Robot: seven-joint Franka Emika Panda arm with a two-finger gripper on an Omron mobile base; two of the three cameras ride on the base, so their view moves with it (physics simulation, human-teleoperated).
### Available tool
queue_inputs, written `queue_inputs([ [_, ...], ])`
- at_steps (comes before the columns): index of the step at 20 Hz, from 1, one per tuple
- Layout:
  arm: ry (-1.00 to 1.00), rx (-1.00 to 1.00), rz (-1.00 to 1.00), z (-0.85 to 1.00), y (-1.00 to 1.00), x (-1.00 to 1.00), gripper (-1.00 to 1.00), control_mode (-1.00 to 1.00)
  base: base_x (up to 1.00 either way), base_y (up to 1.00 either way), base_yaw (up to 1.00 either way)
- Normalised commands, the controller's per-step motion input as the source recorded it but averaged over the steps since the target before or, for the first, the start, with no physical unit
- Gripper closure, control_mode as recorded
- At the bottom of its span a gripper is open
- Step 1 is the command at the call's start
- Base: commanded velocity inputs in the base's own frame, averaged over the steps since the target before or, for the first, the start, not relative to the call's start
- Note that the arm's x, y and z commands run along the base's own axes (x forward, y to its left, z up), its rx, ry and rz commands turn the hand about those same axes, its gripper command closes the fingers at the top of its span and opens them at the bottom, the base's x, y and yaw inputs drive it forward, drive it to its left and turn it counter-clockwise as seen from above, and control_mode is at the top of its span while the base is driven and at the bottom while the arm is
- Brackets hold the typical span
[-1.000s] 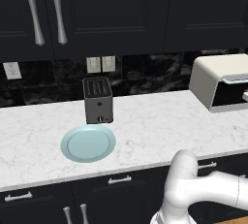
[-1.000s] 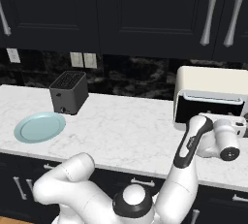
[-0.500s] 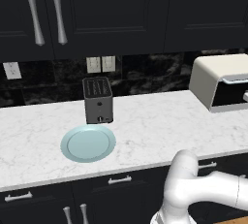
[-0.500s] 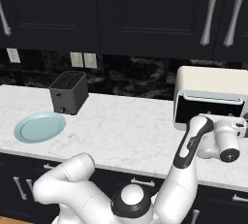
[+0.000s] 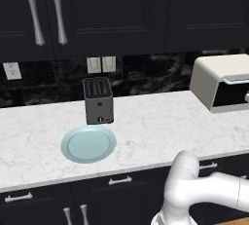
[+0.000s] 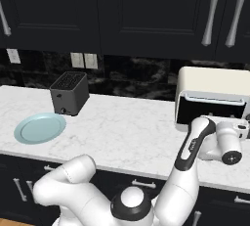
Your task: Pick up the kebab skewer and baguette bread, and place them inside the toaster oven. Close the toaster oven door and start by setting the timer.
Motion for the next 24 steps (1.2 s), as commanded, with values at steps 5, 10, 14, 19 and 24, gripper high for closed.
queue_inputs([
  [5, 0.0, 0.0, 0.0, 0.0, 0.0, 0.0, -1.0, 1.0, -0.09, -0.49, 0.01],
  [10, 0.0, 0.0, 0.0, 0.0, 0.0, 0.0, -1.0, 1.0, -0.02, -0.5, 0.0],
  [14, 0.0, 0.0, 0.0, 0.0, 0.0, 0.0, -1.0, 1.0, 0.0, -0.42, 0.0],
  [19, 0.0, 0.0, 0.0, 0.0, 0.0, 0.0, -1.0, 1.0, 0.0, -0.43, 0.0],
  [24, 0.0, 0.0, 0.0, 0.0, 0.0, 0.0, -1.0, 1.0, 0.0, -0.4, 0.0],
])
